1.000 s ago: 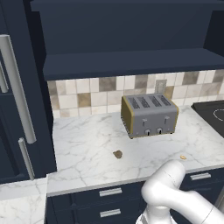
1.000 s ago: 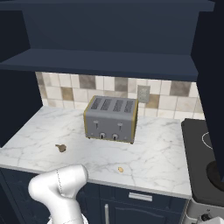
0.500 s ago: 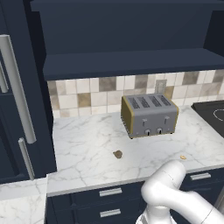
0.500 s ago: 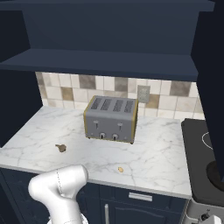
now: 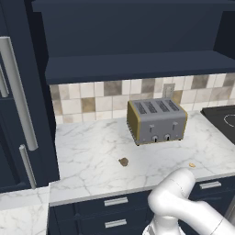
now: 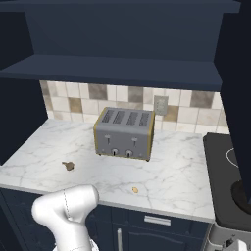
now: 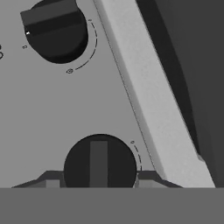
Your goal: Pick the pan from the cabinet and place it on the stove. Then turn on the stove burner for the pan.
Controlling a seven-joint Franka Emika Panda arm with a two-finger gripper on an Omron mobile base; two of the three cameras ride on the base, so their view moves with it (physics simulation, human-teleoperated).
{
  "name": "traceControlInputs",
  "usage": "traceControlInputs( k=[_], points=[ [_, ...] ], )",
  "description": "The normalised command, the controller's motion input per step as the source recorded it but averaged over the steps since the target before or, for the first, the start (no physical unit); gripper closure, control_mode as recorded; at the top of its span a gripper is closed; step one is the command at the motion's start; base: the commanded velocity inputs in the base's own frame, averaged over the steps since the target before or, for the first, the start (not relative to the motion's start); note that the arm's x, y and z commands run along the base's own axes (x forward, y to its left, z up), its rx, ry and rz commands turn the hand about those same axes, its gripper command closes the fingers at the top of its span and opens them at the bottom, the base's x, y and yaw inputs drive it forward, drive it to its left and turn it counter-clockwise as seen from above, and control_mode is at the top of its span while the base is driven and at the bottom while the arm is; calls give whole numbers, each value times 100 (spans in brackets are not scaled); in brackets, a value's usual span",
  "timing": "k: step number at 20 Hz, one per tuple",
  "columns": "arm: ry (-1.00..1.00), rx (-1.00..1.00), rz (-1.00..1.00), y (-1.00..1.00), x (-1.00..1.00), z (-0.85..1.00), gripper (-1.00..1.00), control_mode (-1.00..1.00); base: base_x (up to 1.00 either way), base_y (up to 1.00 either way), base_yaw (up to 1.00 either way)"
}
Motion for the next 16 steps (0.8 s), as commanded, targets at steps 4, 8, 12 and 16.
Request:
traceControlInputs(
  k=[4, 8, 12, 16],
  points=[
    [0, -5, 0, 0, 0, -12, 100, -100, 0, 0, 0],
    [0, -6, 0, 2, 0, -13, 100, -100, 0, 0, 0],
    [0, -6, 0, 4, 0, -13, 100, -100, 0, 0, 0],
    [0, -6, 0, 4, 0, -13, 100, -100, 0, 0, 0]
  ],
)
